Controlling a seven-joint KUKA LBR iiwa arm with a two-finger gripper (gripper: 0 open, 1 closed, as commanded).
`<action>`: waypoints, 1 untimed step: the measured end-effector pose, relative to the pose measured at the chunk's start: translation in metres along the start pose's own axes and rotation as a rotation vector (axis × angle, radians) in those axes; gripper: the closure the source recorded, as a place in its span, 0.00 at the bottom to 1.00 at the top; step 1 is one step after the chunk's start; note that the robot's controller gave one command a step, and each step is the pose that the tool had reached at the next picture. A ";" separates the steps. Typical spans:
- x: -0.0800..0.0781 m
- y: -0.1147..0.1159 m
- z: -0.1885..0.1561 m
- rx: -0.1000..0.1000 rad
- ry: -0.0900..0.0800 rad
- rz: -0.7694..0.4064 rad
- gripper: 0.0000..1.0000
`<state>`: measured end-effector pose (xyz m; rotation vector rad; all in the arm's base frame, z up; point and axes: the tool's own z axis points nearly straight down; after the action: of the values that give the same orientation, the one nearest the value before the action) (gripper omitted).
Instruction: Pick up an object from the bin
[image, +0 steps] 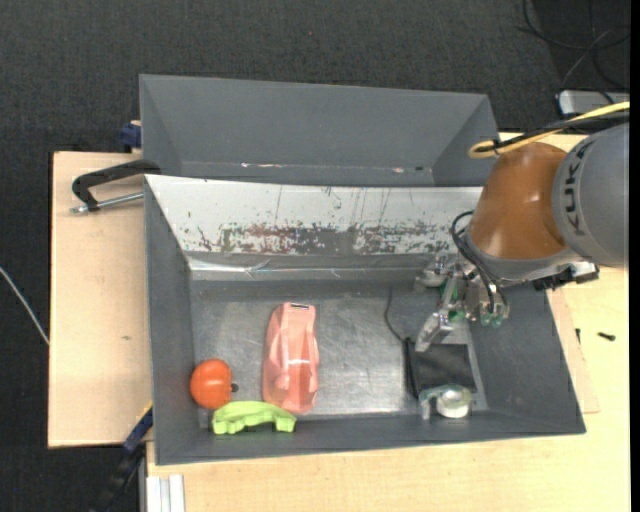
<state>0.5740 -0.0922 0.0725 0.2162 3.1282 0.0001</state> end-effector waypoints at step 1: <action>0.008 -0.002 -0.001 0.000 0.000 -0.129 0.00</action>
Offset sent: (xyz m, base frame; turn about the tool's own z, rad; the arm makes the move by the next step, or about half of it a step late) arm -0.0430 -0.0297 -0.0025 -0.4847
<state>0.5656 -0.0931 0.0737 0.0143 3.1354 -0.0010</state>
